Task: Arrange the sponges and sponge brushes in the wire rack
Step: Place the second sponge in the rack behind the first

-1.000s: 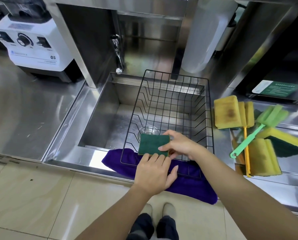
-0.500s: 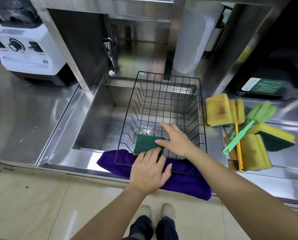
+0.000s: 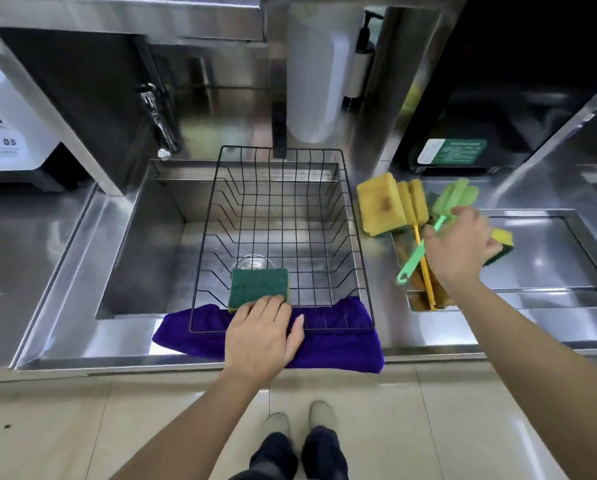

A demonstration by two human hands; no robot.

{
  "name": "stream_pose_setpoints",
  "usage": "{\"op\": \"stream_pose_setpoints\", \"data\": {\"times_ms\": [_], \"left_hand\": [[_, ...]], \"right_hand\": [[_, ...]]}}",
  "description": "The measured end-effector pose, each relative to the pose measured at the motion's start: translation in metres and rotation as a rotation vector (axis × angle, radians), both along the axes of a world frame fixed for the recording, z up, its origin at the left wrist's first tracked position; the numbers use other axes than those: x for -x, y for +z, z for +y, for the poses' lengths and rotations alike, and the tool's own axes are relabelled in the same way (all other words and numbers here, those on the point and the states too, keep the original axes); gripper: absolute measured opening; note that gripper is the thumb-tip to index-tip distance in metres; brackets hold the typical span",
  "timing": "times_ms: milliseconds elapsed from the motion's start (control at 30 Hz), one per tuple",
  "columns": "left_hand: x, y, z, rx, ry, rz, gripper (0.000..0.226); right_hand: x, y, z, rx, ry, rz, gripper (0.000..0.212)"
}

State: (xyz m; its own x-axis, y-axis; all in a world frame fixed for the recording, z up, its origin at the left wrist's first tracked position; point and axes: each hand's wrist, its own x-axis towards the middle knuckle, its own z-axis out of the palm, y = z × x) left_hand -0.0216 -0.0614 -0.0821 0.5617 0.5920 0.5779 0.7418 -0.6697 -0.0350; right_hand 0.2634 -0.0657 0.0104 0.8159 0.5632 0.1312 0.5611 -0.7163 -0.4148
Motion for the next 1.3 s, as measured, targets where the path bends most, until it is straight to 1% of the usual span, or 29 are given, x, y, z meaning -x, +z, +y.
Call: {"op": "stream_pose_setpoints", "data": {"times_ms": [100, 133, 167, 200, 267, 300, 333, 367, 433, 500, 567, 633, 667, 767, 800, 867, 967, 1133, 1300], "left_hand": [[0.001, -0.001, 0.000, -0.009, -0.001, 0.019, 0.038], [0.001, -0.001, -0.001, -0.009, 0.000, 0.021, 0.038], [0.001, -0.001, -0.001, -0.008, 0.001, 0.021, 0.038], [0.001, -0.001, -0.001, -0.008, 0.001, 0.018, 0.040], [0.001, -0.001, -0.001, -0.007, 0.002, 0.012, 0.044], [0.001, -0.001, -0.001, -0.007, 0.002, 0.009, 0.046], [0.001, -0.001, -0.001, -0.008, 0.003, 0.008, 0.047], [0.001, -0.001, -0.001, -0.008, 0.004, 0.007, 0.048], [0.000, -0.001, -0.001, -0.009, 0.008, 0.007, 0.047], [0.000, -0.002, -0.001, -0.006, 0.006, 0.004, 0.047], [0.000, -0.003, -0.001, -0.008, 0.008, 0.001, 0.048], [0.000, -0.003, -0.001, -0.013, 0.015, -0.003, 0.049], [0.000, -0.003, -0.002, -0.014, 0.016, -0.008, 0.049], [-0.001, -0.003, -0.002, -0.015, 0.016, -0.024, 0.049], [-0.002, -0.002, -0.002, -0.018, 0.016, -0.027, 0.048], [-0.002, -0.003, -0.002, -0.020, 0.019, -0.026, 0.044], [-0.002, -0.004, -0.002, -0.019, 0.027, -0.028, 0.040], [-0.002, -0.004, -0.003, -0.014, 0.040, -0.031, 0.047], [-0.002, -0.003, -0.004, -0.005, 0.049, -0.015, 0.037]], "right_hand": [[-0.016, -0.008, -0.015, 0.200, -0.118, 0.145, 0.073], [-0.020, -0.012, -0.019, 0.267, -0.135, 0.221, 0.077], [-0.023, -0.016, -0.022, 0.316, -0.142, 0.300, 0.076], [-0.025, -0.019, -0.026, 0.323, -0.143, 0.379, 0.070], [-0.031, -0.025, -0.033, 0.283, -0.136, 0.462, 0.051], [-0.034, -0.027, -0.035, 0.266, -0.130, 0.476, 0.046], [-0.035, -0.027, -0.037, 0.256, -0.126, 0.487, 0.046], [-0.035, -0.026, -0.039, 0.250, -0.126, 0.499, 0.050], [-0.032, -0.019, -0.040, 0.216, -0.143, 0.515, 0.066], [-0.033, -0.010, -0.039, 0.130, -0.168, 0.546, 0.074], [-0.037, 0.000, -0.037, 0.029, -0.174, 0.657, 0.068], [-0.038, 0.012, -0.033, -0.061, -0.138, 0.784, 0.057], [-0.037, 0.018, -0.030, -0.119, -0.117, 0.817, 0.055], [-0.027, 0.033, -0.018, -0.323, -0.034, 0.853, 0.064], [-0.020, 0.037, -0.012, -0.356, -0.001, 0.871, 0.068], [-0.004, 0.041, -0.001, -0.350, 0.073, 0.906, 0.071], [0.023, 0.039, 0.016, -0.313, 0.168, 0.937, 0.067], [0.061, 0.025, 0.042, -0.250, 0.250, 0.963, 0.058], [0.086, 0.014, 0.063, -0.186, 0.327, 1.067, 0.054]]}}
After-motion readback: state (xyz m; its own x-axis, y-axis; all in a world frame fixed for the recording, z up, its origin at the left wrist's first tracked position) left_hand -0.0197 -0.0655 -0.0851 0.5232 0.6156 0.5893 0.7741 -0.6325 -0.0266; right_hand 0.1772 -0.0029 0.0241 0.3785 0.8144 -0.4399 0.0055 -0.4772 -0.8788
